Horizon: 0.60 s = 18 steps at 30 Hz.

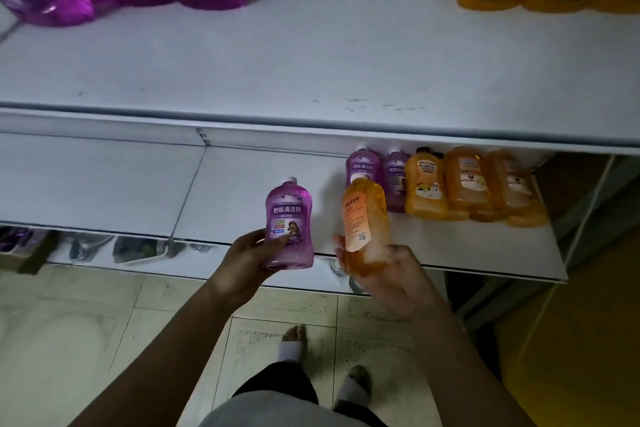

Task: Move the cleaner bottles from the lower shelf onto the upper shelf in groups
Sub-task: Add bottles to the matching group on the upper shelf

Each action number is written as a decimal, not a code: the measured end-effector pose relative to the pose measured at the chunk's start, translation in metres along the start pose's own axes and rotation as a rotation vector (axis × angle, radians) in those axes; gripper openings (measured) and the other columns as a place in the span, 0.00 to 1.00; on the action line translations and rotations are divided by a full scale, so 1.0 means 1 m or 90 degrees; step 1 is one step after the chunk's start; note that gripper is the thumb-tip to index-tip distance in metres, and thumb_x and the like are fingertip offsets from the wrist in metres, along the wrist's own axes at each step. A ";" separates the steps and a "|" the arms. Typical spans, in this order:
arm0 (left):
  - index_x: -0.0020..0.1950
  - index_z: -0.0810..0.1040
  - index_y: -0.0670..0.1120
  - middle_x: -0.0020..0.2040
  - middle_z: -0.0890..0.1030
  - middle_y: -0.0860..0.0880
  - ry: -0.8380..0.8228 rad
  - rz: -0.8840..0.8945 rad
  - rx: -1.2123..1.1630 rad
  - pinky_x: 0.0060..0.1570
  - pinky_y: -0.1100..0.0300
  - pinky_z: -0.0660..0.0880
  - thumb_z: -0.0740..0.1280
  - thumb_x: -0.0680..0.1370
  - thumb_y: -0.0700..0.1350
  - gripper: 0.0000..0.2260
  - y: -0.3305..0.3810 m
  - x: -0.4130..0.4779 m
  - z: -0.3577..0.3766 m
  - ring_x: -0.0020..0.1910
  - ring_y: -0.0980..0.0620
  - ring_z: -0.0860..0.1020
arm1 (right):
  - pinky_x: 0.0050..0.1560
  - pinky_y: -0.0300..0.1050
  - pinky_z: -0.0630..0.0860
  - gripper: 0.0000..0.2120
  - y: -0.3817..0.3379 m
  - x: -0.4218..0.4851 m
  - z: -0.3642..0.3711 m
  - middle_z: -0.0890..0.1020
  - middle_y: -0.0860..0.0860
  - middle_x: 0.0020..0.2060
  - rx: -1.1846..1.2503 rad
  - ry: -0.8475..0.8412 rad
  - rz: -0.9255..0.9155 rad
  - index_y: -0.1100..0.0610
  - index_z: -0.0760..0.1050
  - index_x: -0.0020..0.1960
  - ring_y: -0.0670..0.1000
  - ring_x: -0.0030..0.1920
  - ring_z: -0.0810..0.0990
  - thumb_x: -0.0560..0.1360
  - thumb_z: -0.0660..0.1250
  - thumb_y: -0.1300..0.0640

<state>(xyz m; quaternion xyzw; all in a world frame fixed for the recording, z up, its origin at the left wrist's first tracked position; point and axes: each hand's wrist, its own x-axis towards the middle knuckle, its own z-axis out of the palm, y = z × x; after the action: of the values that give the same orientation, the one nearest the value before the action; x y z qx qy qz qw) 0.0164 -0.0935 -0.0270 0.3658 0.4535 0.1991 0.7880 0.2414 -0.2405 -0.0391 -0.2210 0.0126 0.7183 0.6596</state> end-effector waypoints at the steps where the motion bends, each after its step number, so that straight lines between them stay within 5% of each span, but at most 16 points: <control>1: 0.67 0.77 0.33 0.64 0.82 0.33 0.005 0.008 -0.026 0.56 0.48 0.82 0.73 0.77 0.37 0.20 0.001 -0.012 -0.001 0.58 0.38 0.84 | 0.67 0.55 0.76 0.44 0.003 -0.004 0.008 0.73 0.66 0.69 0.008 -0.057 0.018 0.64 0.69 0.77 0.63 0.62 0.79 0.64 0.80 0.57; 5: 0.71 0.75 0.33 0.67 0.79 0.32 0.011 0.053 -0.068 0.63 0.43 0.80 0.73 0.77 0.38 0.23 0.005 -0.067 -0.014 0.63 0.36 0.81 | 0.66 0.57 0.70 0.39 0.023 -0.013 0.031 0.73 0.67 0.68 -0.040 -0.168 0.093 0.63 0.63 0.79 0.64 0.62 0.75 0.74 0.71 0.49; 9: 0.72 0.74 0.34 0.68 0.78 0.31 0.040 0.107 -0.089 0.69 0.38 0.74 0.71 0.78 0.38 0.24 0.009 -0.121 -0.038 0.65 0.35 0.79 | 0.57 0.58 0.74 0.40 0.042 -0.006 0.066 0.81 0.67 0.60 -0.091 -0.101 0.162 0.64 0.77 0.70 0.64 0.53 0.82 0.72 0.71 0.33; 14: 0.71 0.73 0.32 0.62 0.80 0.31 0.072 0.192 -0.119 0.66 0.37 0.74 0.75 0.73 0.41 0.29 0.019 -0.181 -0.076 0.59 0.35 0.80 | 0.59 0.63 0.79 0.38 0.078 0.004 0.121 0.80 0.67 0.61 -0.220 -0.109 0.157 0.64 0.78 0.70 0.65 0.54 0.82 0.66 0.83 0.46; 18: 0.69 0.75 0.33 0.59 0.81 0.32 0.107 0.263 -0.157 0.60 0.42 0.79 0.76 0.69 0.41 0.30 0.032 -0.225 -0.115 0.55 0.37 0.83 | 0.56 0.56 0.83 0.38 0.127 0.009 0.176 0.81 0.61 0.57 -0.348 -0.144 0.114 0.57 0.84 0.62 0.57 0.54 0.84 0.57 0.87 0.41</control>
<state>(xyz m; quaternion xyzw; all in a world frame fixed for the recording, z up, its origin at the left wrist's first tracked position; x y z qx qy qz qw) -0.1969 -0.1718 0.0884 0.3337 0.4053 0.4395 0.7289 0.0676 -0.1943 0.0817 -0.3070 -0.2350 0.7702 0.5073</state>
